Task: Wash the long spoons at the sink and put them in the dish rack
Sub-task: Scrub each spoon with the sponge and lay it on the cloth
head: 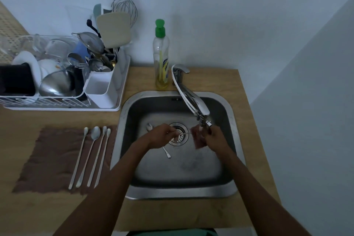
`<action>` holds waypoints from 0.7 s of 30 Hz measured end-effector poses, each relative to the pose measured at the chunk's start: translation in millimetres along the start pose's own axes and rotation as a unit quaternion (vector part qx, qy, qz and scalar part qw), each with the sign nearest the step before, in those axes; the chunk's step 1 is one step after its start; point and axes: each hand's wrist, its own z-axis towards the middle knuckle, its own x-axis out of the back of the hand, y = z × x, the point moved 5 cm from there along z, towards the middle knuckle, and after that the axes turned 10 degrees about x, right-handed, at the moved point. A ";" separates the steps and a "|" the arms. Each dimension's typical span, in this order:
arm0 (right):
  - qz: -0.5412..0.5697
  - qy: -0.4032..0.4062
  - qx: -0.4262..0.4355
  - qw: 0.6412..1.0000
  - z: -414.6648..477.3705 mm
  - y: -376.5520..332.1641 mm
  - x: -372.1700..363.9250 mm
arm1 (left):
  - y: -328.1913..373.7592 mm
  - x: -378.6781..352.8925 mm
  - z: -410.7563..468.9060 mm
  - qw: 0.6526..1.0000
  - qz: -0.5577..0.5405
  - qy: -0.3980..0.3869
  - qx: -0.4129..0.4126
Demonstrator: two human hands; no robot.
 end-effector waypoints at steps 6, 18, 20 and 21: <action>0.025 -0.062 0.000 0.998 -5.8 3.2 -9.5 | -5.8 -9.2 -9.1 0.999 0.003 0.015 0.031; 0.026 -0.006 -0.005 1.000 1.6 10.0 5.0 | -1.9 -23.7 -10.4 0.995 -0.028 0.079 0.052; 0.023 -0.112 -0.002 0.993 1.0 7.0 0.3 | -3.5 -23.4 -12.9 0.995 -0.025 0.071 0.058; 0.017 -0.138 0.008 0.990 3.2 6.8 2.4 | -2.9 -23.2 -14.8 0.996 -0.025 0.067 0.057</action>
